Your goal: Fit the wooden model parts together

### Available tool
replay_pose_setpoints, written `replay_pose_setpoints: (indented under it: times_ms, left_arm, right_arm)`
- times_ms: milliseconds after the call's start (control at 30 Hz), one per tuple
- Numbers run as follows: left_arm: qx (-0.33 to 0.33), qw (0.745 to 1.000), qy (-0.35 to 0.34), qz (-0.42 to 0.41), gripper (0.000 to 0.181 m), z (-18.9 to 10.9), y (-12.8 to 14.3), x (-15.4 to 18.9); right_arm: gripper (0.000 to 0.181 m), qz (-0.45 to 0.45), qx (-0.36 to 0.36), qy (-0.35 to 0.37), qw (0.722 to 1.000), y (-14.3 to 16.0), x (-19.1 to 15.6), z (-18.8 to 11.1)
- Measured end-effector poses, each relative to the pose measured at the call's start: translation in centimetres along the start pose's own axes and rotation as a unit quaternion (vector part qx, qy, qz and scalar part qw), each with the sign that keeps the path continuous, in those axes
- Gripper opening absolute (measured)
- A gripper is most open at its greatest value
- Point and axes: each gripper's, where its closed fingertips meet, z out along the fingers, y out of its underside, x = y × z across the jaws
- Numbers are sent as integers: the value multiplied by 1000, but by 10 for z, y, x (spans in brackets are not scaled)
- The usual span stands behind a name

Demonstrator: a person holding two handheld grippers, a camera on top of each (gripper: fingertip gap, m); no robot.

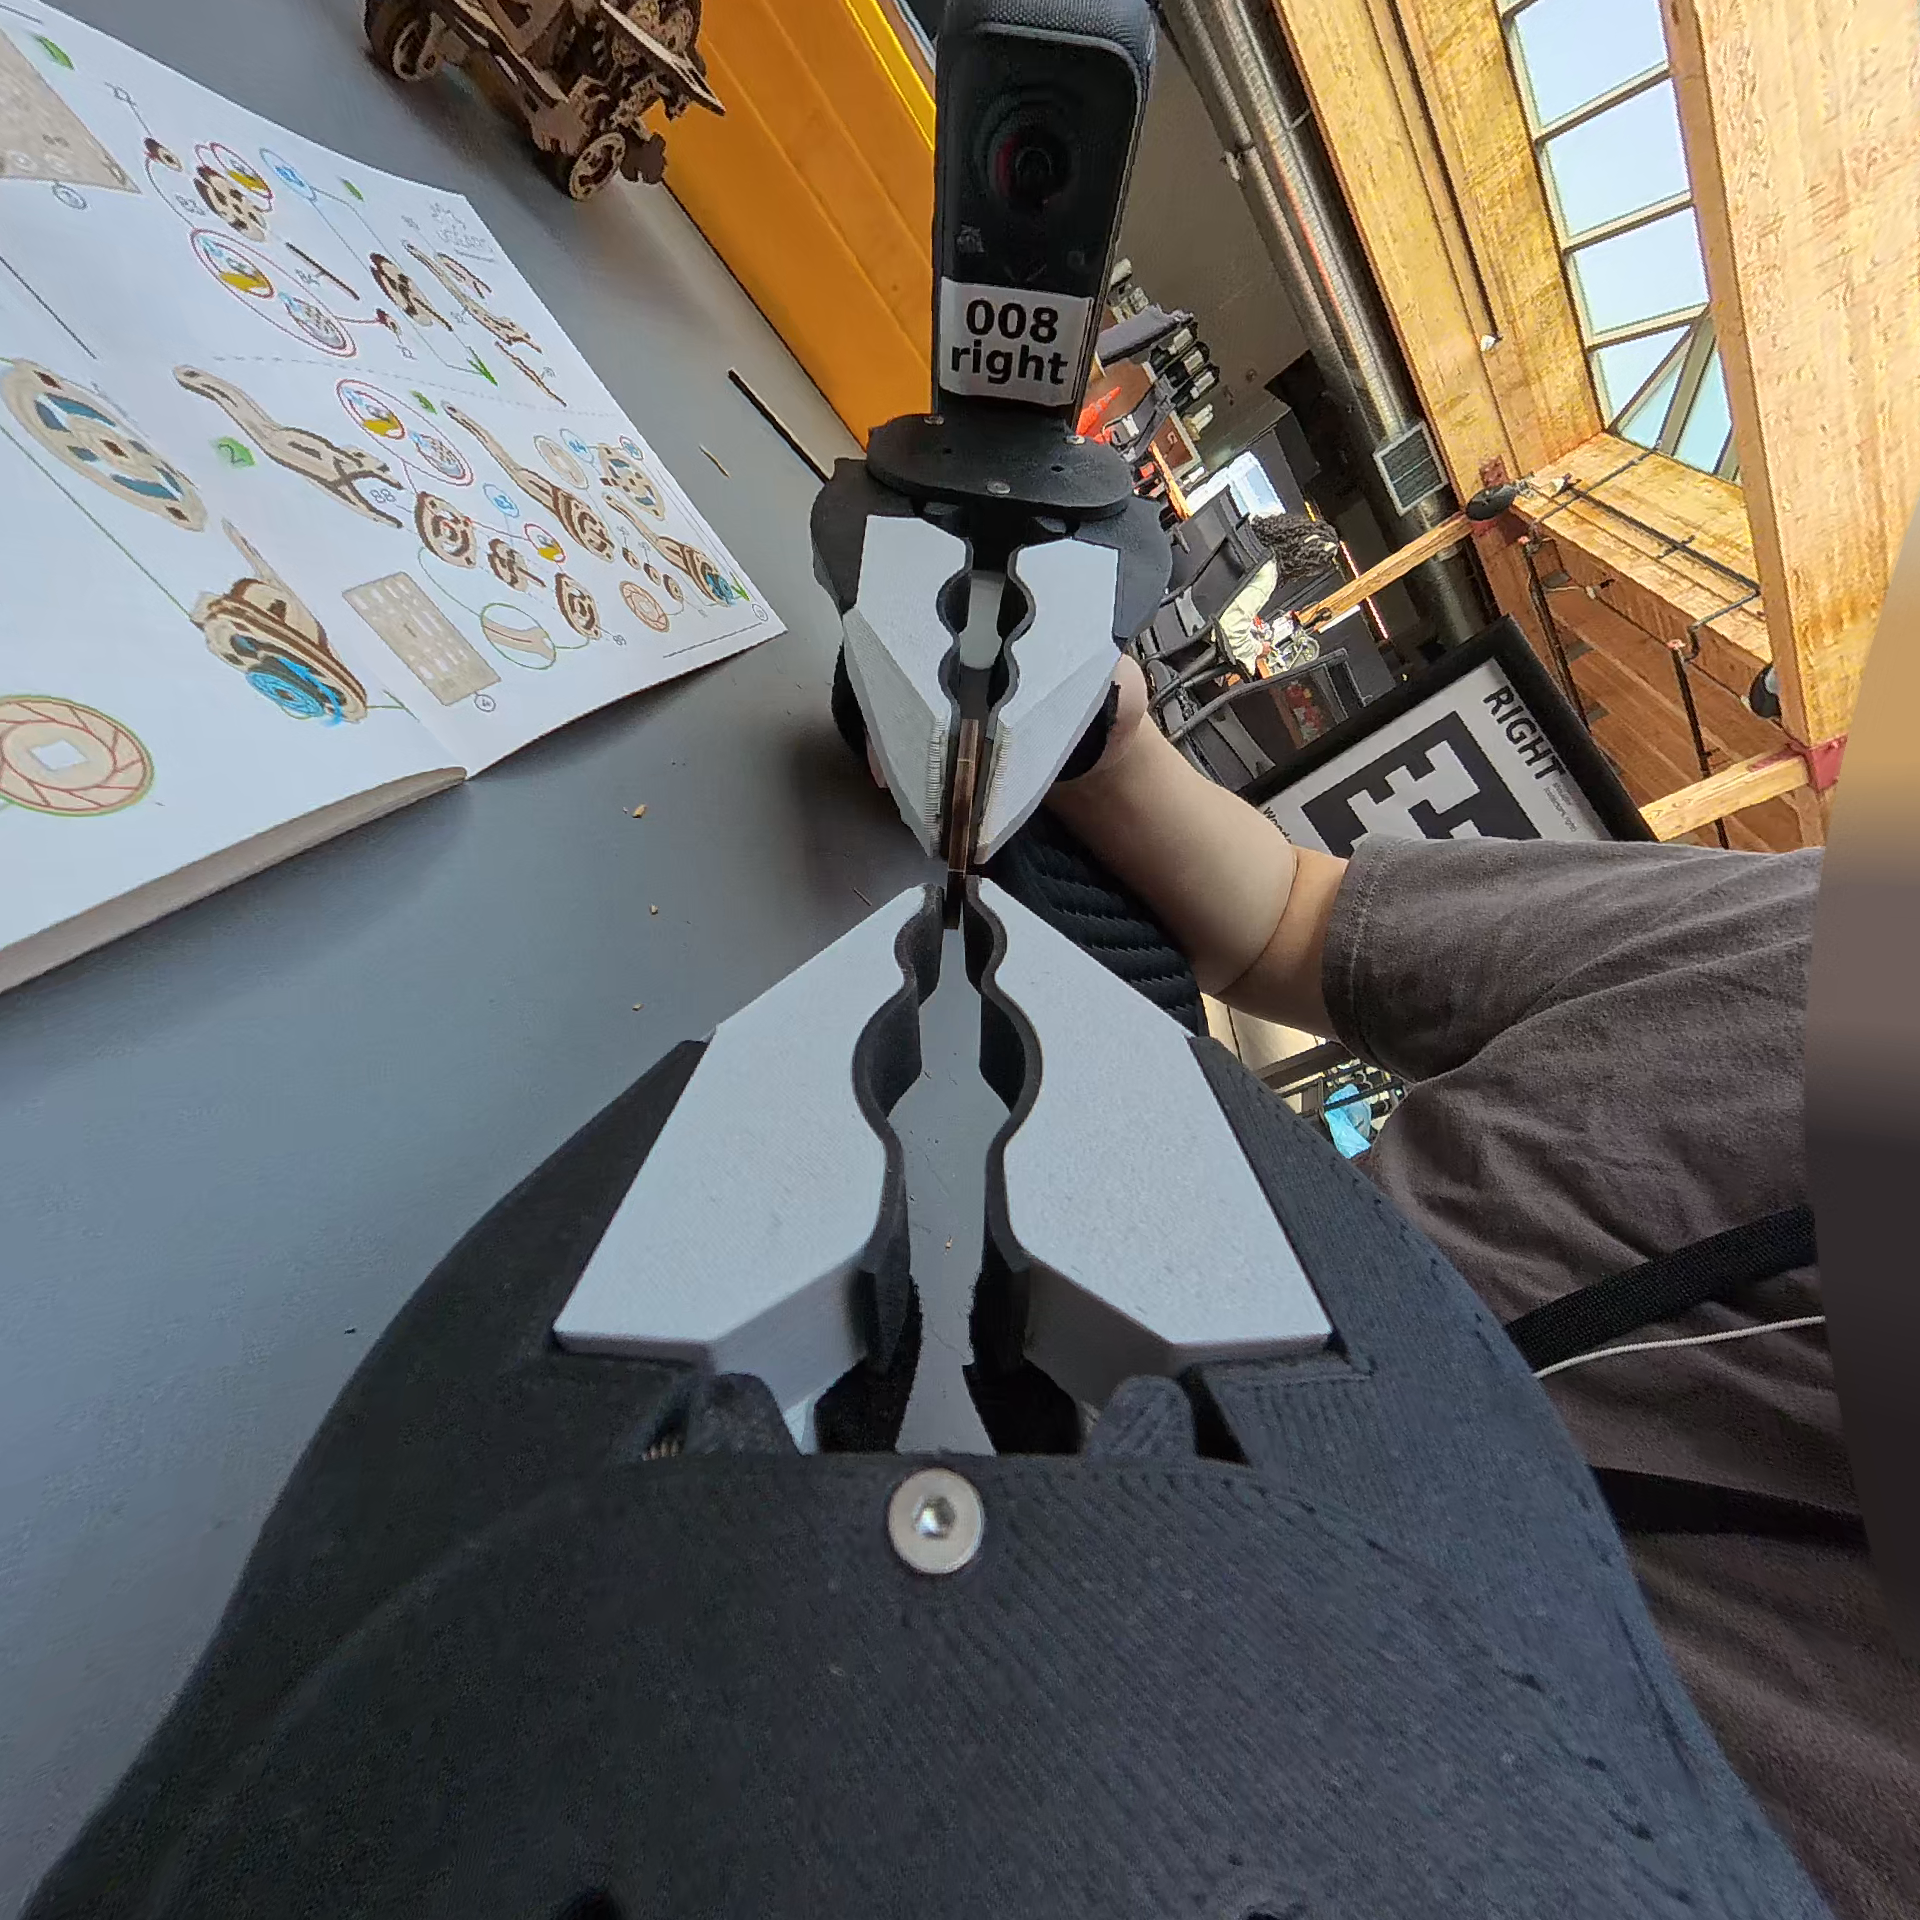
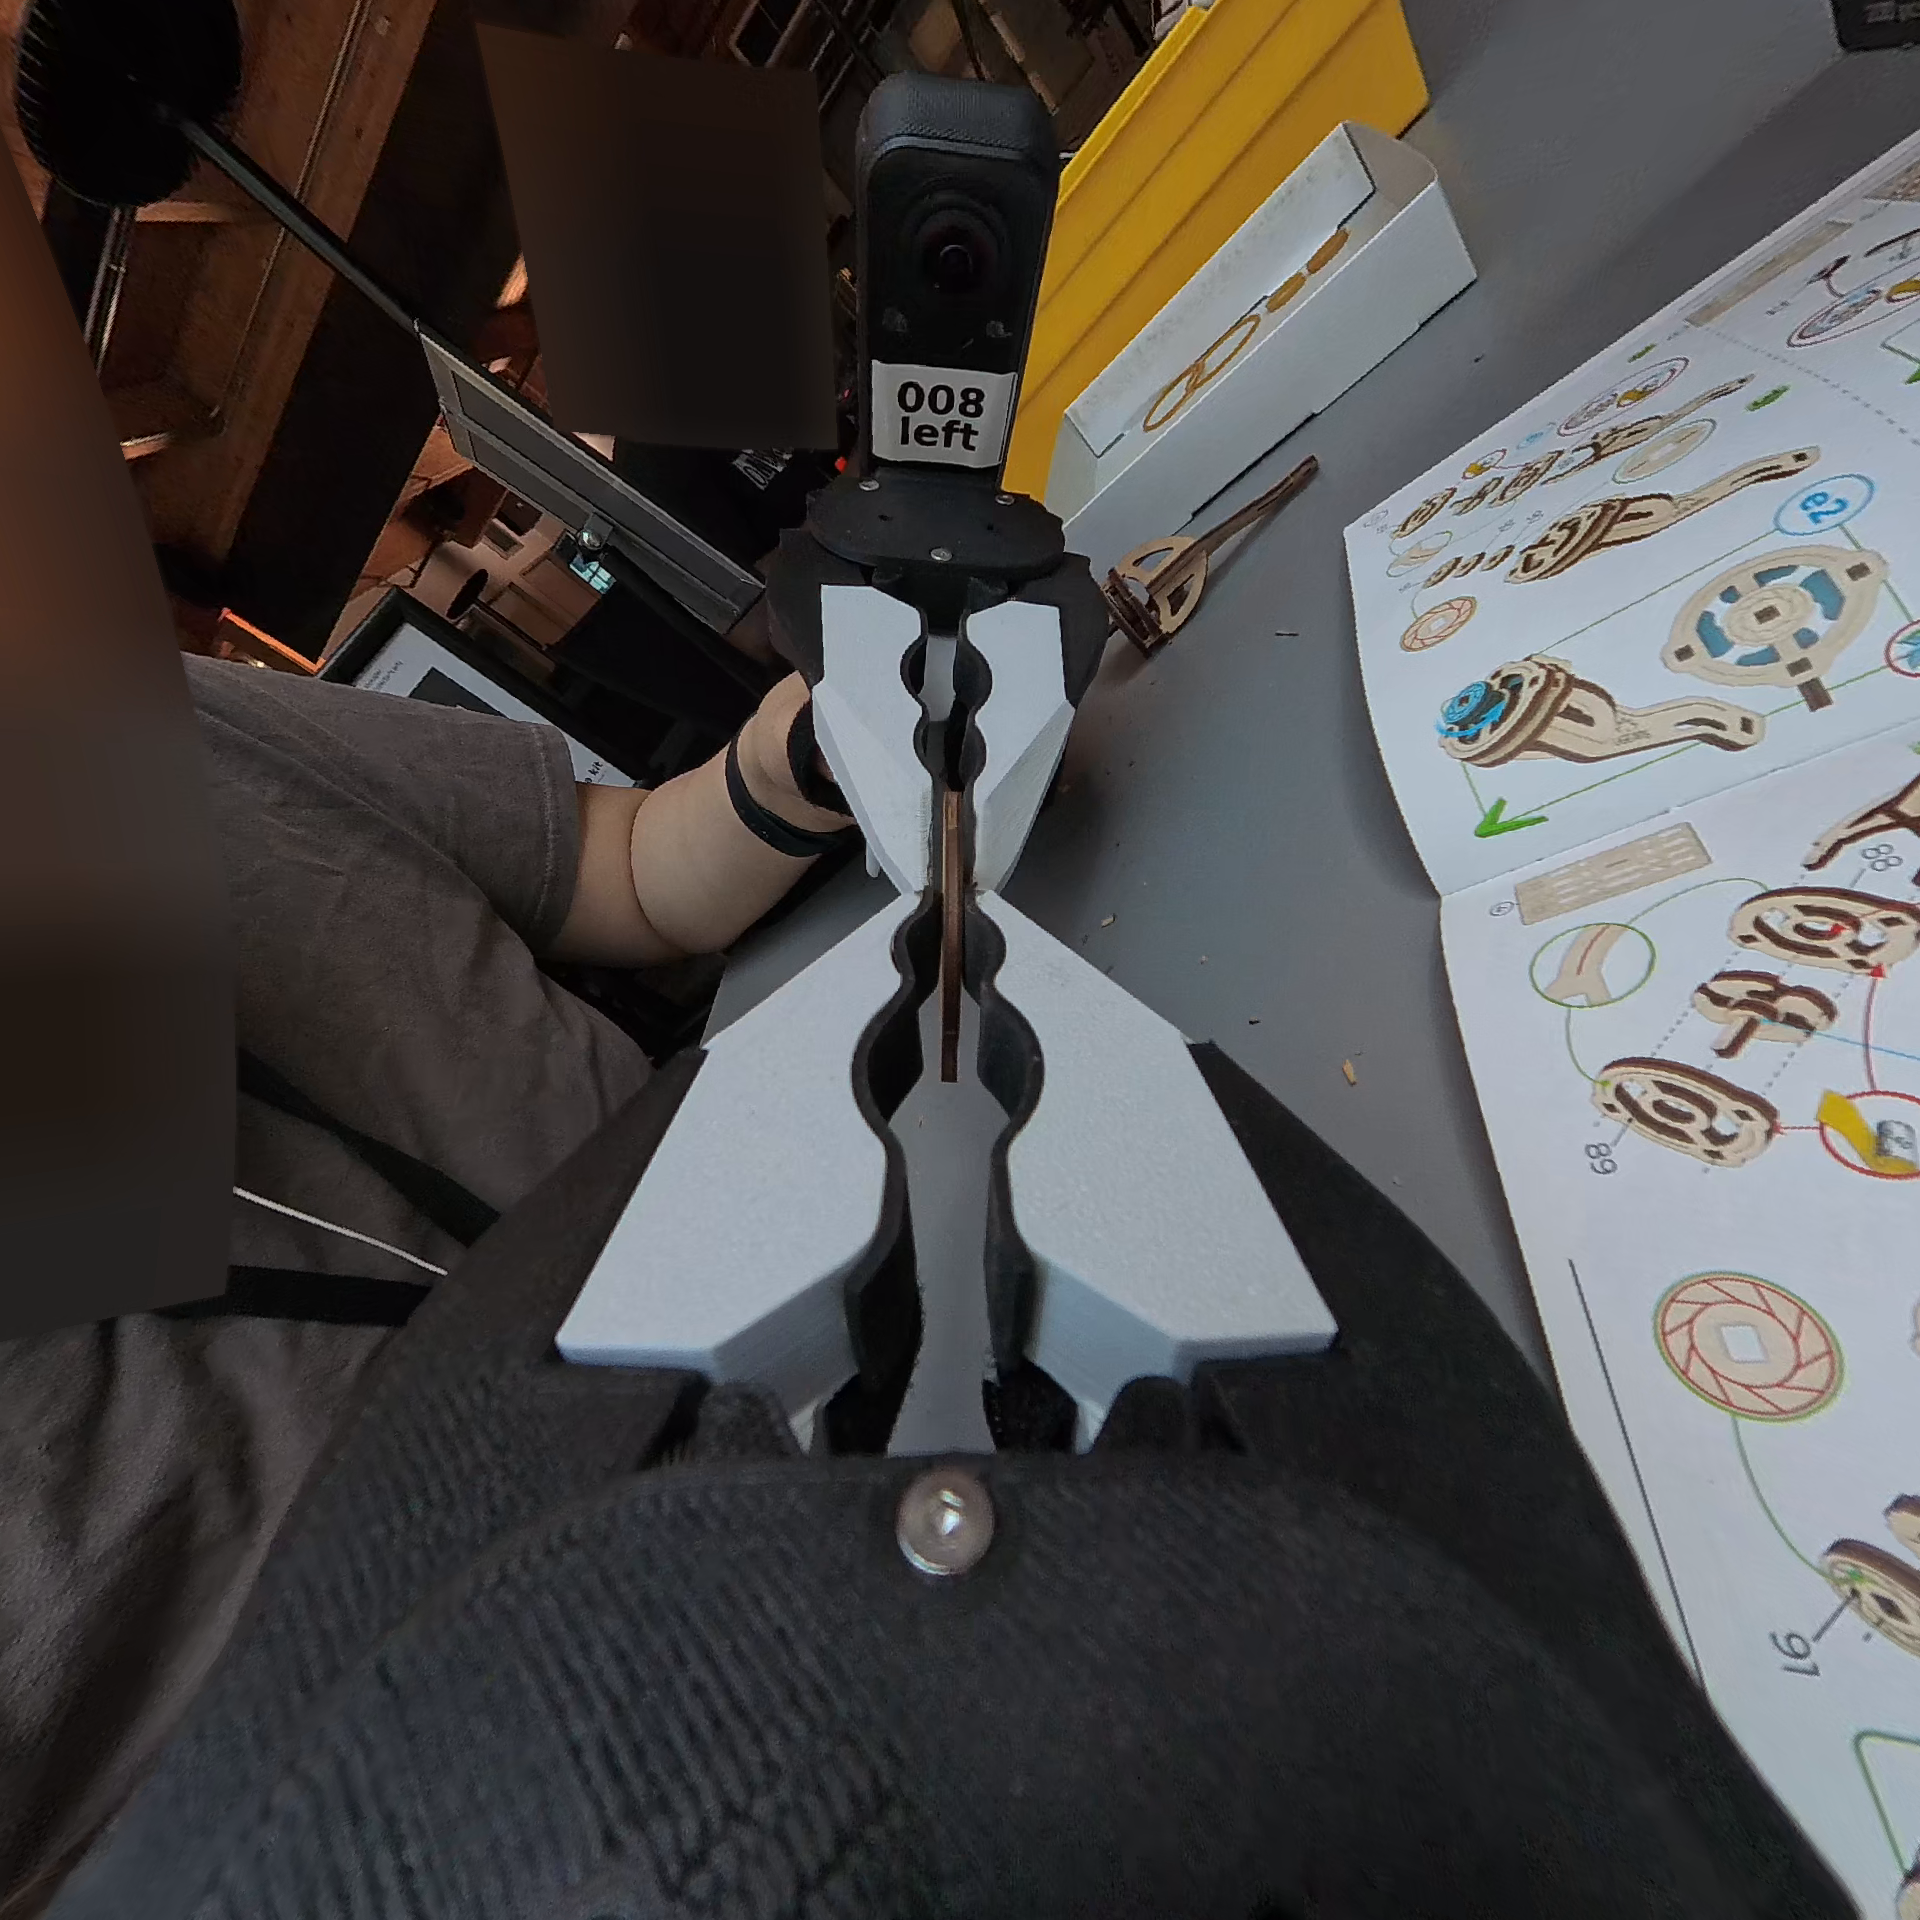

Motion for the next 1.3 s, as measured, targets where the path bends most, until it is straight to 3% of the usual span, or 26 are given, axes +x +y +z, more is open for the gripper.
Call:
replay_pose_setpoints:
  times_ms: [733,800,933,1033,1067,1133,1200,1233,1300]
  left_arm:
    - [5,1000,-1,6,1,1,0,2]
    - [6,1000,10,-2,1,1,0,5]
    - [17,999,27,-29,0,0,-2,6]
    - [23,999,20,-26,0,-3,-6,6]
    - [28,999,16,-20,0,-6,-8,6]
    - [36,999,2,-9,1,-10,-13,4]
    - [45,999,-3,-2,1,-13,-17,3]
    - [53,999,0,-2,0,-15,-20,4]
    - [68,998,13,-4,0,-20,-26,10]
  right_arm:
    - [2,9,3,-14,1000,0,-2,-1]
    - [15,-12,29,-4,999,-10,-4,-4]
    - [18,-96,93,56,989,-35,-2,-27]
    - [19,-211,165,130,955,-74,-28,-67]
    - [17,-258,171,202,929,-87,-32,-93]
    - [22,-312,187,398,842,-109,-27,-171]
    - [25,-293,167,536,774,-94,-16,-235]
    - [31,-264,144,576,760,-75,-6,-254]
    - [35,-187,106,616,758,-28,20,-270]
